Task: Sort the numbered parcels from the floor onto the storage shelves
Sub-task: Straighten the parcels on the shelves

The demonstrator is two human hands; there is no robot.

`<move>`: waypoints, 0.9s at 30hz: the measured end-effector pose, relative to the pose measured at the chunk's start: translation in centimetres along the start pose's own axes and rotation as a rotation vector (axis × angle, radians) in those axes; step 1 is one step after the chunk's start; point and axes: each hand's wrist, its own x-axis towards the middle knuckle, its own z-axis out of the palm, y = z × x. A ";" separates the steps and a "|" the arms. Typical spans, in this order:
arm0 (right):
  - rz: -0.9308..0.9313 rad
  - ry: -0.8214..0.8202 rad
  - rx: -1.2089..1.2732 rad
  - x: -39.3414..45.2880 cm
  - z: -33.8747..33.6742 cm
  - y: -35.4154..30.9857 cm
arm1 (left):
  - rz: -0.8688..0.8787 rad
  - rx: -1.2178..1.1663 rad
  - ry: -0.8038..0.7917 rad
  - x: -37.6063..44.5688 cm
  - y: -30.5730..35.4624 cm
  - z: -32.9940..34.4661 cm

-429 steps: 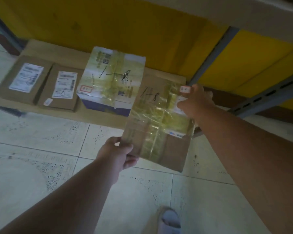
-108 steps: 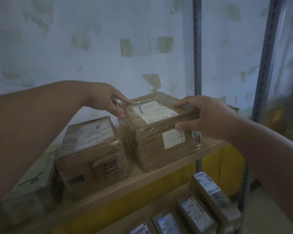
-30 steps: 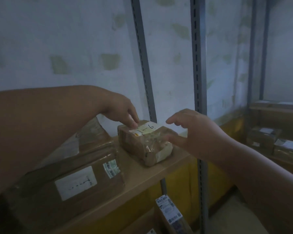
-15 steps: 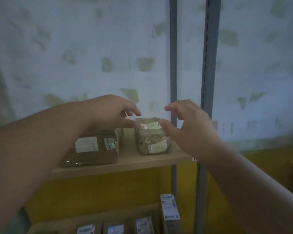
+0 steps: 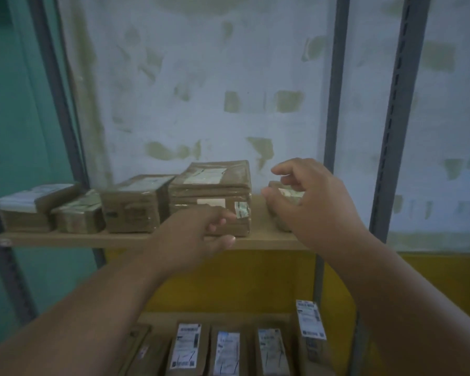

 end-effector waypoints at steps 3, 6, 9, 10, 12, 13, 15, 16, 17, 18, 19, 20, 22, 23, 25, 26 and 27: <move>0.031 -0.009 -0.019 -1.4 2.0 -1.0 | -0.003 -0.066 0.019 -2.6 -2.7 1.7; 0.085 -0.034 -0.033 -4.5 4.7 -1.2 | -0.004 -0.094 -0.072 -5.4 -5.6 4.5; 0.197 -0.126 -0.020 -8.7 7.8 0.1 | -0.052 -0.145 -0.162 -8.1 -8.4 8.8; 0.240 -0.165 -0.020 -9.9 8.7 0.8 | -0.080 -0.184 -0.181 -9.0 -9.1 10.3; 0.292 -0.225 -0.048 -11.8 10.1 2.3 | -0.119 -0.233 -0.230 -10.7 -10.1 13.3; 0.311 -0.250 -0.061 -12.4 10.5 3.1 | -0.138 -0.241 -0.258 -11.3 -10.4 14.8; 0.338 -0.267 -0.071 -13.0 11.2 4.9 | -0.181 -0.262 -0.308 -11.8 -10.8 17.3; 0.352 -0.270 -0.076 -13.2 11.5 6.0 | -0.199 -0.274 -0.329 -11.7 -11.0 18.6; 0.367 -0.285 -0.084 -13.3 11.8 7.2 | -0.214 -0.285 -0.345 -11.5 -11.1 20.0; 0.384 -0.310 -0.095 -13.5 12.3 8.5 | -0.221 -0.290 -0.364 -11.1 -11.1 21.4; 0.397 -0.341 -0.109 -13.7 12.6 10.0 | -0.218 -0.288 -0.383 -10.6 -11.0 23.0; 0.407 -0.370 -0.128 -13.9 12.8 11.6 | -0.216 -0.282 -0.406 -10.1 -10.6 24.7; 0.423 -0.410 -0.157 -14.0 12.7 15.1 | -0.221 -0.260 -0.465 -8.7 -9.5 28.2; 0.435 -0.420 -0.163 -13.9 12.6 16.8 | -0.229 -0.252 -0.497 -8.0 -9.1 29.9; 0.480 -0.444 -0.178 -14.2 12.3 20.1 | -0.250 -0.269 -0.539 -6.4 -8.1 33.2; 0.503 -0.455 -0.186 -14.6 12.1 21.5 | -0.259 -0.282 -0.562 -5.6 -7.5 34.7; 0.522 -0.461 -0.192 -15.2 11.9 22.8 | -0.263 -0.284 -0.580 -4.7 -7.1 36.1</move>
